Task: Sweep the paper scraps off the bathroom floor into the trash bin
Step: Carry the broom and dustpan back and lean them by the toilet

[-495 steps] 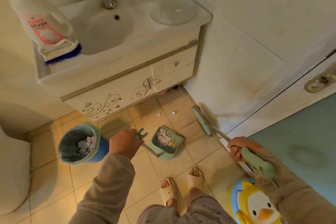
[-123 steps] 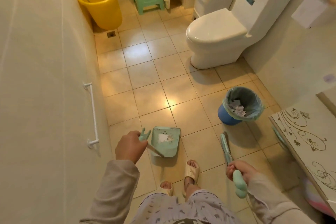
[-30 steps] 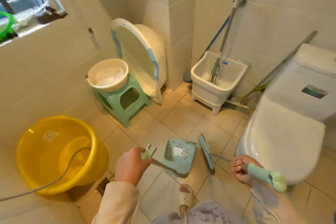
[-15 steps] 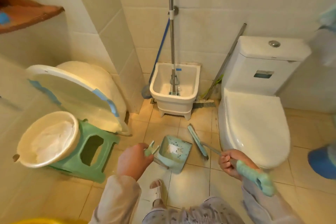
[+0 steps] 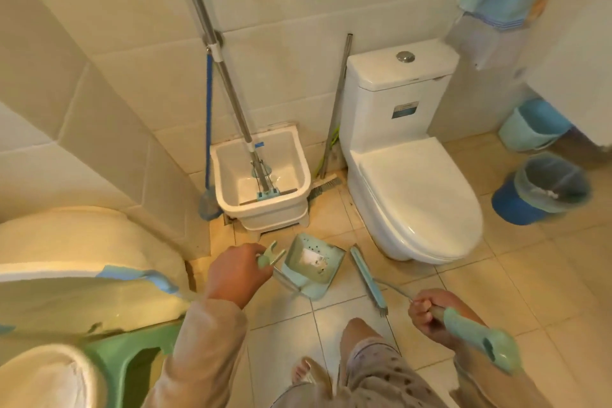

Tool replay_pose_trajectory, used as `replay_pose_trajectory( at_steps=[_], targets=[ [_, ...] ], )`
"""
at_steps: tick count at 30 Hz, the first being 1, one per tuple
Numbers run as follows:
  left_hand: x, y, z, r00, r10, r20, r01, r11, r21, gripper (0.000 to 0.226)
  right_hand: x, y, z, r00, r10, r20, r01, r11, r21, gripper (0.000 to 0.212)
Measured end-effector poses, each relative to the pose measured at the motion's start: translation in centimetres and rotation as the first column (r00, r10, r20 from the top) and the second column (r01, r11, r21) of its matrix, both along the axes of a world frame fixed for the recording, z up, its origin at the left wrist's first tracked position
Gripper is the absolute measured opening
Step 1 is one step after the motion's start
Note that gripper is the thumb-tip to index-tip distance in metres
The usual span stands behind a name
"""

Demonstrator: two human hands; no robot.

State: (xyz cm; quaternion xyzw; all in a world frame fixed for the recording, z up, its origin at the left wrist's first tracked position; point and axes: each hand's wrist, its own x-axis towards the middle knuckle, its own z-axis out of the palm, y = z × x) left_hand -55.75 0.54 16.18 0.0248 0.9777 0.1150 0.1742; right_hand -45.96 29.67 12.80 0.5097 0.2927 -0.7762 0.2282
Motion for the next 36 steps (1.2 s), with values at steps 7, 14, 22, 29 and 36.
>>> replay_pose_trajectory(
  at_steps=[7, 14, 22, 29, 36],
  targets=[
    [-9.6, 3.2, 0.2, 0.928, -0.371, 0.03, 0.371, 0.914, -0.166, 0.03, -5.5, 0.3, -0.1, 0.993, -0.105, 0.055, 0.109, 0.991, -0.078, 0.027],
    [-19.3, 9.2, 1.2, 0.721, -0.684, 0.115, 0.686, 0.679, -0.263, 0.031, -13.8, -0.3, 0.0, 0.887, -0.461, -0.04, 0.451, 0.88, -0.148, 0.027],
    [-27.5, 14.2, 1.2, 0.375, -0.911, 0.17, 0.901, 0.315, -0.298, 0.036, -22.1, -0.2, 2.6, 0.702, -0.712, 0.038, 0.696, 0.672, -0.253, 0.062],
    [-36.1, 16.4, 1.4, 0.087, -0.99, 0.111, 0.899, 0.03, -0.438, 0.035, -27.6, -3.0, 4.0, 0.582, -0.797, 0.161, 0.776, 0.485, -0.404, 0.034],
    [-41.6, 18.5, 2.4, -0.219, -0.956, 0.198, 0.771, -0.293, -0.565, 0.045, -32.5, -4.6, 4.5, 0.581, -0.806, 0.109, 0.762, 0.492, -0.421, 0.024]
  ],
)
